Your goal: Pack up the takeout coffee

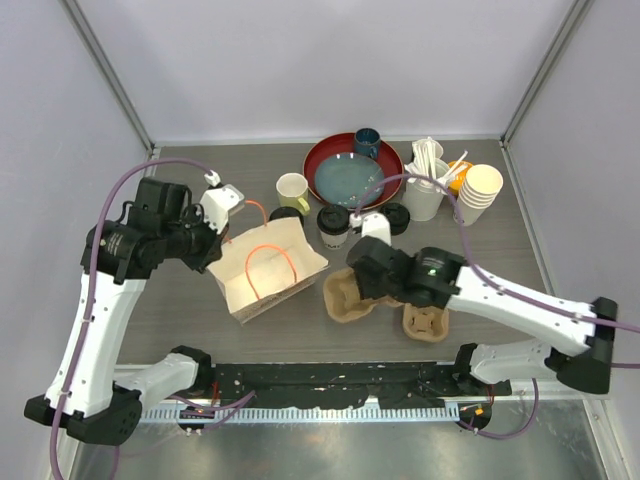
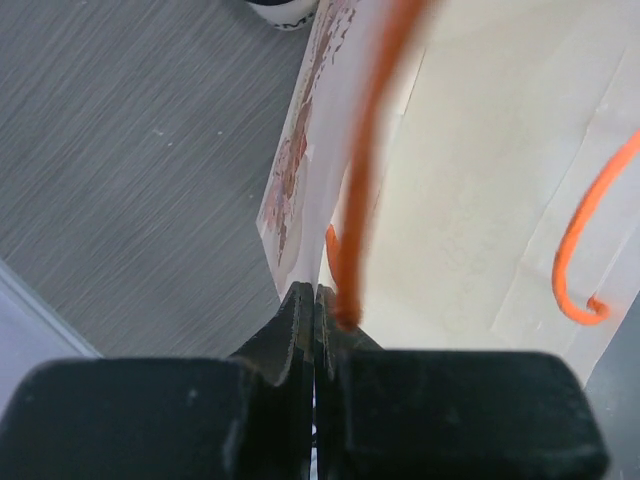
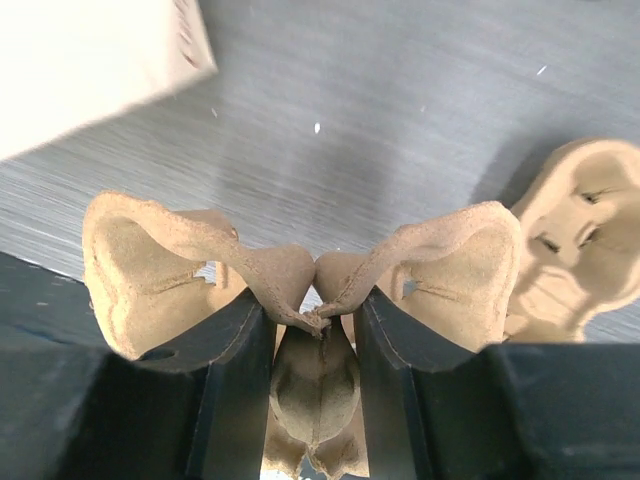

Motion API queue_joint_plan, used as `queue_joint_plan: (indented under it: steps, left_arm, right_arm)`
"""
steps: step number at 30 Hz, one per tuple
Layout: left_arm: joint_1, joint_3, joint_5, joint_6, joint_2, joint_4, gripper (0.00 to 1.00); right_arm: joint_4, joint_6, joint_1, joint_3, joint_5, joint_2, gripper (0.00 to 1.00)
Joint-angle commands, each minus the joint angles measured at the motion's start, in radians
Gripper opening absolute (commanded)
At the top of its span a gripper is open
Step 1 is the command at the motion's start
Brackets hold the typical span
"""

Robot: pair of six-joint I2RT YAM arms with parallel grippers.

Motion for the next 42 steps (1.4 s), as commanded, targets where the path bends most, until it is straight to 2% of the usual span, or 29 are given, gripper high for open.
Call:
queue_joint_plan:
  steps: [1,5,7,11,12,19,26,36,42]
  left_arm:
    - [0.005,0.039,0.128,-0.023,0.018,-0.162,0.0]
    - [0.005,0.042,0.191,-0.031,0.031,-0.17,0.0]
    - [0.004,0.028,0.221,-0.034,0.037,-0.168,0.0]
    - [0.002,-0.001,0.258,-0.046,0.054,-0.16,0.0]
    - [0.002,-0.013,0.261,-0.049,0.057,-0.157,0.0]
    - [0.002,-0.029,0.269,-0.066,0.057,-0.144,0.0]
    - [0.002,-0.035,0.26,-0.077,0.066,-0.133,0.0]
    - [0.002,-0.035,0.255,-0.053,0.057,-0.136,0.0]
    - [0.002,-0.041,0.274,-0.049,0.06,-0.131,0.0]
  right_arm:
    - [-0.167,0.036,-0.002,0.174,0.112,-0.115,0.4]
    - [-0.243,0.009,-0.002,0.367,0.134,-0.123,0.4]
    - [-0.279,-0.016,-0.003,0.517,0.153,-0.099,0.39]
    - [-0.301,-0.102,0.0,0.767,0.143,0.013,0.39]
    - [-0.284,-0.131,0.0,0.848,0.132,0.059,0.39]
    - [-0.14,-0.206,0.04,1.041,-0.006,0.254,0.39]
    - [-0.068,-0.192,0.156,1.087,-0.035,0.398,0.39]
    - [-0.144,-0.185,0.126,0.94,0.015,0.428,0.4]
    - [-0.099,-0.171,0.067,0.793,-0.008,0.397,0.4]
